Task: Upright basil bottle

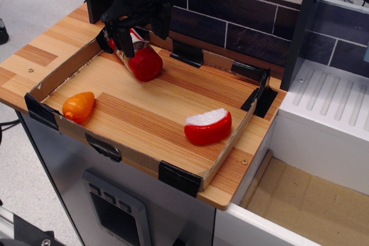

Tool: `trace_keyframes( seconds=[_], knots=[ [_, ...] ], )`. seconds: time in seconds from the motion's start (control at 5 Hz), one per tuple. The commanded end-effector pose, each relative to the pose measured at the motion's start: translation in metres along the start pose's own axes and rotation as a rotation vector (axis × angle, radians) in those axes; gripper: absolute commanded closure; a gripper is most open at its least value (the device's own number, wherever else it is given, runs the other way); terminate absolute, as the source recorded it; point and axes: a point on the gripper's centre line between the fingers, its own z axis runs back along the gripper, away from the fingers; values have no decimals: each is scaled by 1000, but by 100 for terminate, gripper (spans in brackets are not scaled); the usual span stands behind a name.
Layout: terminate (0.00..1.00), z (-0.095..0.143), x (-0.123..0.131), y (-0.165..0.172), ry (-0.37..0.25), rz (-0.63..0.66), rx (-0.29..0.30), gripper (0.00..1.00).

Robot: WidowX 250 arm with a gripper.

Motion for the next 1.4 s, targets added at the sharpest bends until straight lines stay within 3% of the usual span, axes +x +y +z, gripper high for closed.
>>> trace_keyframes(
  seconds=[0.0, 0.4, 0.6, 0.8, 1.0, 1.2],
  knots=[
    [0, -7, 0, 1, -21, 31, 24, 0],
    [0, -24, 0, 3, -62, 12, 39, 0],
    [0, -21, 0, 5, -42, -24, 51, 100],
    [0, -16, 1, 7, -43, -54, 48, 100],
    [0, 9, -1, 10, -47, -94, 49, 100],
    [0, 32, 0, 10, 17, -88, 74, 100]
  ],
)
